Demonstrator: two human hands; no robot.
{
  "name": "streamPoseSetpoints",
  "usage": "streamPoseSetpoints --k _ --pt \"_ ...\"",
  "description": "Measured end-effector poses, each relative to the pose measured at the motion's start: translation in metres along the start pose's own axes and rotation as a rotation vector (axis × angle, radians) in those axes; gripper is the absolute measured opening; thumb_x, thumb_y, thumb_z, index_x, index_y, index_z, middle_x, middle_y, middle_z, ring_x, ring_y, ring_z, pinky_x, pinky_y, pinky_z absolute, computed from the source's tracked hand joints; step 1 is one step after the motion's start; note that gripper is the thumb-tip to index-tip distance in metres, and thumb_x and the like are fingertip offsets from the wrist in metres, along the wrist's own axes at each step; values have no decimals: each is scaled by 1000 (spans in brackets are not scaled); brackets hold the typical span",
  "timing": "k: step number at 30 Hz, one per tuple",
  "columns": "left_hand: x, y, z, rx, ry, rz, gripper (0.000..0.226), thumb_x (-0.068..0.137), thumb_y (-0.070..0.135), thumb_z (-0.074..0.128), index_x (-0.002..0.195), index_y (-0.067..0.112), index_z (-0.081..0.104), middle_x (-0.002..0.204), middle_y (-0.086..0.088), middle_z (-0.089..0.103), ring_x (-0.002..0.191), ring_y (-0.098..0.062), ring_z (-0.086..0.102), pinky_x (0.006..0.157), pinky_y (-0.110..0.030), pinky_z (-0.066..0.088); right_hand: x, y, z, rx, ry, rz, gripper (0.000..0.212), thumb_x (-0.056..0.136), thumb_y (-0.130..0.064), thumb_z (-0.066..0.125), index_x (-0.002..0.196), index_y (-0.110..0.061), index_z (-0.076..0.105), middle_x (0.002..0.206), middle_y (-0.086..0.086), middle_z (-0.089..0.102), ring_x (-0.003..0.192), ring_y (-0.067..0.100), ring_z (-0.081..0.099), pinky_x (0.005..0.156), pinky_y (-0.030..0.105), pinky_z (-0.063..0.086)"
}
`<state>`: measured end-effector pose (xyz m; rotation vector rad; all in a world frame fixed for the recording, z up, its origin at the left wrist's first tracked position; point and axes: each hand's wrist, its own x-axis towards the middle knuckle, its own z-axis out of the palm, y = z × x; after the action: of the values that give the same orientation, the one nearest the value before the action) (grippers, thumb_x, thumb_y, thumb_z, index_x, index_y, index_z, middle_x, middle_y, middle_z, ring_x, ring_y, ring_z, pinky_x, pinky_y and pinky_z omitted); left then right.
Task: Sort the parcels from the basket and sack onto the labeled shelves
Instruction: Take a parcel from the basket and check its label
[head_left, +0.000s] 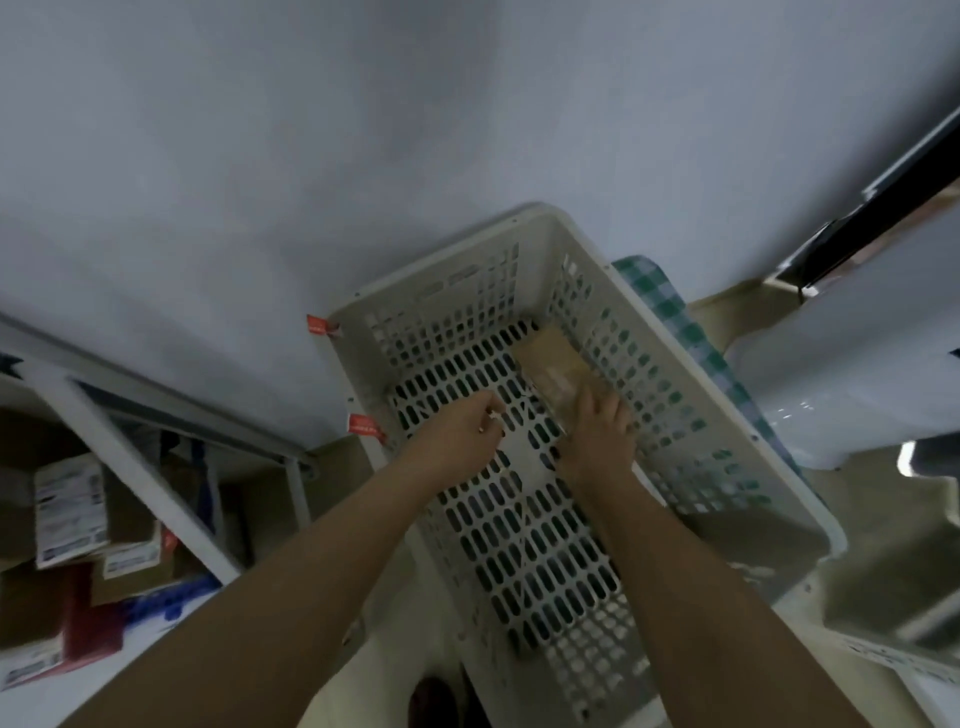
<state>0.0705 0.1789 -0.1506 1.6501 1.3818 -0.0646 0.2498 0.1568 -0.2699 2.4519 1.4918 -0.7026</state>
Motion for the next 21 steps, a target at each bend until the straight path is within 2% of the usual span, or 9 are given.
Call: streamPoseSetpoints --k 4,8,10,12,15,18,20,21 --pt "25 -9 1 5 -21 -10 24 103 27 37 124 24 50 93 14 51 78 -18 61 75 -37 55 22 -3 11 -167 6 43 83 94 -41 57 155 -20 3 158 24 6 143 41 15 115 49 24" --pt "33 -10 0 12 -25 -23 23 103 27 37 121 24 51 93 14 51 84 -19 63 77 -36 55 30 -5 7 -152 -30 73 85 92 -22 61 153 -21 2 156 27 1 143 43 12 113 51 27" --pt "34 -11 0 10 -31 -35 23 103 29 37 121 25 51 101 9 53 86 -16 62 78 -35 55 31 -6 1 -169 -12 63 83 91 -19 61 152 -19 4 153 28 8 140 43 17 111 48 31" --pt "34 -12 0 18 -28 -35 22 103 30 37 120 26 52 106 6 54 85 -13 61 78 -34 55 32 -5 -5 -161 15 54 81 91 -26 62 152 -18 7 151 26 15 138 41 22 109 47 34" --pt "30 -11 0 -11 -8 -35 22 103 28 39 118 23 53 105 4 56 80 -12 58 72 -30 52 23 -4 -15 -101 40 -49 80 90 -34 64 150 -18 14 152 23 15 138 39 23 109 49 37" --pt "21 -4 -5 -66 47 -40 24 103 26 40 121 18 55 110 0 59 82 -7 54 68 -21 45 -3 -6 -28 110 154 -157 72 85 -35 68 142 -20 26 145 16 23 129 35 33 96 48 47" --pt "11 8 -12 -150 103 -45 28 103 27 40 126 16 52 116 -3 58 85 -7 52 71 -22 43 -29 -6 -44 409 166 -173 71 78 -42 69 136 -27 32 136 6 29 115 27 43 86 46 51" --pt "4 15 -17 -207 142 -47 32 103 28 41 130 14 49 122 -5 56 92 -10 51 77 -24 43 -44 -5 -53 610 142 -163 67 76 -44 70 133 -31 36 132 2 32 109 22 47 83 44 52"
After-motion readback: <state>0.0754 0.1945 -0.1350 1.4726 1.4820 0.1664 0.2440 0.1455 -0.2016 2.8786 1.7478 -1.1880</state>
